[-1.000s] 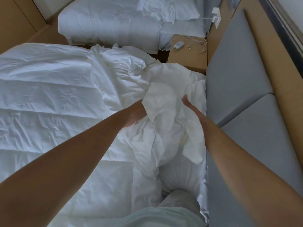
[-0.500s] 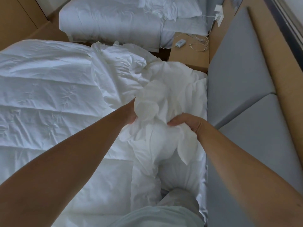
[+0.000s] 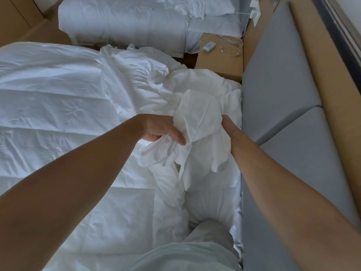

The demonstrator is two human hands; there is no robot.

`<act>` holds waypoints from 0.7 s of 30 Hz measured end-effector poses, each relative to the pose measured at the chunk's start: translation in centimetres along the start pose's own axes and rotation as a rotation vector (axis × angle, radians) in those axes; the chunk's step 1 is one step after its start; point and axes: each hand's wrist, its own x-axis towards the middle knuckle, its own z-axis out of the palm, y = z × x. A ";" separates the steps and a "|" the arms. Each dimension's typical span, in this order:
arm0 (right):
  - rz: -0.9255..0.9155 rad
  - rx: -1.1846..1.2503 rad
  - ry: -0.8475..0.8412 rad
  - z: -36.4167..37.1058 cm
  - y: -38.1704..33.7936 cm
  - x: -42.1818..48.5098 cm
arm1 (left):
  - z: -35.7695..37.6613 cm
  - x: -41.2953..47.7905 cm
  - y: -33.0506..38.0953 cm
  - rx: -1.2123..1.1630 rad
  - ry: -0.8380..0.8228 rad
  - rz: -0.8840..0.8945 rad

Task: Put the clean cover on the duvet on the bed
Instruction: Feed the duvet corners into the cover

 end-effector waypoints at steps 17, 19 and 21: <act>0.003 -0.061 -0.151 1.7 -0.9 -2.7 | 0.6 1.0 1.5 -0.158 0.531 0.183; -0.123 0.064 -0.150 2.1 -0.6 -2.3 | 0.4 0.6 1.5 -0.153 0.529 0.128; -0.211 0.184 -0.192 2.8 -0.3 -1.9 | 0.4 0.3 1.6 -0.197 0.491 0.120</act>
